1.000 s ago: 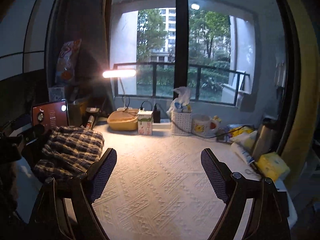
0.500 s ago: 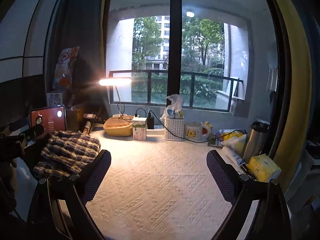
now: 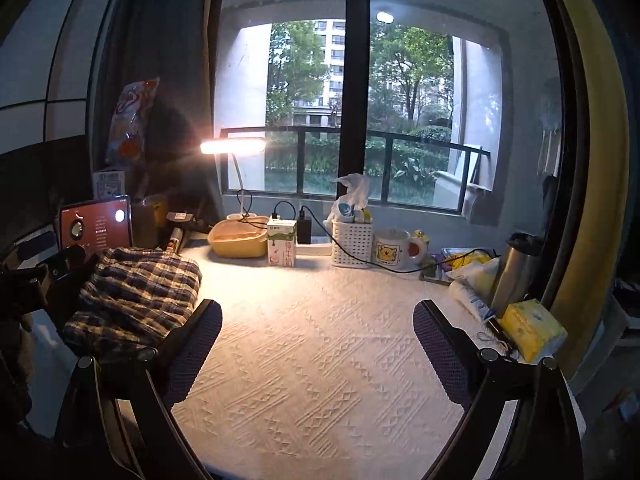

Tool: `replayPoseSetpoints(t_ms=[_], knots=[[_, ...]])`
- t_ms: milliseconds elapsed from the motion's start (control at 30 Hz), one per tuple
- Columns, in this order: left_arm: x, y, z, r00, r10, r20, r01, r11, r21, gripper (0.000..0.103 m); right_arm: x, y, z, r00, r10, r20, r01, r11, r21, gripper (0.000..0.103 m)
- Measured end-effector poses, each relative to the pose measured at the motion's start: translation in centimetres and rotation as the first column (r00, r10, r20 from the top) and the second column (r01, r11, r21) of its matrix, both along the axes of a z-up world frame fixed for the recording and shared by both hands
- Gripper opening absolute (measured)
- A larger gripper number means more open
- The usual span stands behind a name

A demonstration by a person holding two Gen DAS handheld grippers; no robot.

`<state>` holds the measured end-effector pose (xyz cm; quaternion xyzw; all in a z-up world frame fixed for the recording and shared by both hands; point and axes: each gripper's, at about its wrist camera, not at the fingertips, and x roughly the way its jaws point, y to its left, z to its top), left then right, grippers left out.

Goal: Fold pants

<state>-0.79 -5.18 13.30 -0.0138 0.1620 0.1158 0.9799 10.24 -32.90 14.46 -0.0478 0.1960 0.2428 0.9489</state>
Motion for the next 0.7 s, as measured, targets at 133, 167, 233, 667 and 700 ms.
replayPoseSetpoints(t_ms=[133, 167, 233, 667, 700], knots=[[-0.15, 0.13, 0.05, 1.0, 0.01, 0.006, -0.01, 1.0, -0.003, 0.103, 0.0, 0.41, -0.14, 1.0, 0.011, -0.003, -0.011, 1.0, -0.007, 0.097], [-0.2, 0.17, 0.07, 1.0, 0.013, 0.008, -0.013, 1.0, -0.004, 0.103, 0.04, 0.48, -0.24, 1.0, 0.011, -0.006, -0.011, 1.0, -0.01, 0.097], [-0.2, 0.21, 0.07, 1.0, 0.015, 0.009, -0.015, 1.0, -0.005, 0.103, 0.09, 0.49, -0.33, 1.0, 0.009, -0.009, -0.009, 1.0, -0.01, 0.097], [-0.34, 0.34, 0.21, 1.0, 0.014, 0.016, -0.014, 1.0, -0.003, 0.103, 0.22, 0.4, -0.39, 1.0, 0.001, -0.012, -0.001, 1.0, -0.01, 0.097], [-0.36, 0.31, 0.22, 1.0, 0.015, 0.015, -0.015, 1.0, -0.002, 0.103, 0.25, 0.34, -0.37, 1.0, 0.0, -0.012, 0.0, 1.0, -0.009, 0.097]])
